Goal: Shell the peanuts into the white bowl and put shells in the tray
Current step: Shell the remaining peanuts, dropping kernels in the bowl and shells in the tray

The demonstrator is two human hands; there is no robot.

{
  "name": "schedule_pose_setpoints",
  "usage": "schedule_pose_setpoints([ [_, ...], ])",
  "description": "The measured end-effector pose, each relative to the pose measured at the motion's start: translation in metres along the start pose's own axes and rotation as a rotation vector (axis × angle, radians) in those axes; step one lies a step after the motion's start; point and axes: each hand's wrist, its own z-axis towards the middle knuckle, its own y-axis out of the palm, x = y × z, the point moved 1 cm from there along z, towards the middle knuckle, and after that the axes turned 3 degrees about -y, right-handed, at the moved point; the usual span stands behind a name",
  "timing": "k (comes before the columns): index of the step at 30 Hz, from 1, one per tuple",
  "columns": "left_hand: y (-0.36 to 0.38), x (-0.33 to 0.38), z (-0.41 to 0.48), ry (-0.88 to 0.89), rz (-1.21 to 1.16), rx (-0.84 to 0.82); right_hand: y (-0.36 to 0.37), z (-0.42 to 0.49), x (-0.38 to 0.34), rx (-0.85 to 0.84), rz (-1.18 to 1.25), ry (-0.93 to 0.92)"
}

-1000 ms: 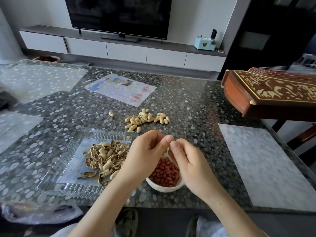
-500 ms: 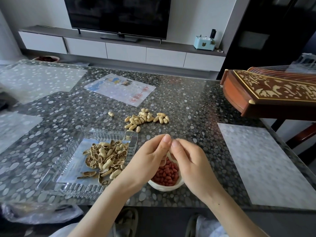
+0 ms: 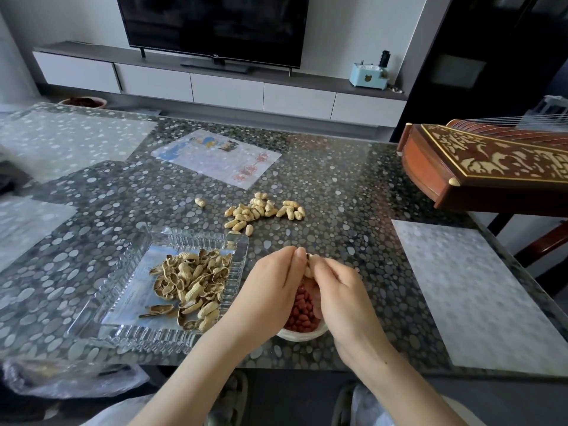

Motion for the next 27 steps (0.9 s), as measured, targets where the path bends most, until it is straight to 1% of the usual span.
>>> schedule_pose_setpoints([
  [5,0.001,-0.004,0.0,0.03,0.058,0.036,0.002,0.001,-0.004,0.024,0.097,0.207],
  [8,0.001,-0.008,-0.002,0.085,0.112,0.056,0.001,0.004,-0.003,0.026,0.128,0.278],
  [11,0.001,-0.009,-0.004,0.138,0.158,0.076,-0.002,0.006,-0.002,0.014,0.208,0.338],
  [14,0.001,-0.009,-0.005,0.164,0.182,0.114,-0.004,0.007,-0.002,0.014,0.19,0.362],
  [17,-0.001,-0.008,-0.006,0.132,0.181,0.168,-0.005,0.007,-0.004,0.005,0.173,0.359],
  [20,-0.002,-0.008,-0.004,0.041,0.167,0.219,-0.006,0.007,-0.005,0.02,0.125,0.328],
  [22,-0.003,-0.008,-0.003,-0.02,0.161,0.24,-0.006,0.009,-0.002,0.064,0.067,0.275],
  [24,-0.004,-0.01,-0.001,-0.073,0.163,0.254,-0.007,0.012,0.0,0.104,-0.046,0.192],
  [26,-0.009,-0.011,0.0,-0.132,0.164,0.266,-0.008,0.015,0.003,0.119,-0.141,0.117],
  [27,-0.013,-0.011,0.001,-0.162,0.153,0.271,-0.009,0.016,0.004,0.123,-0.15,0.094],
])
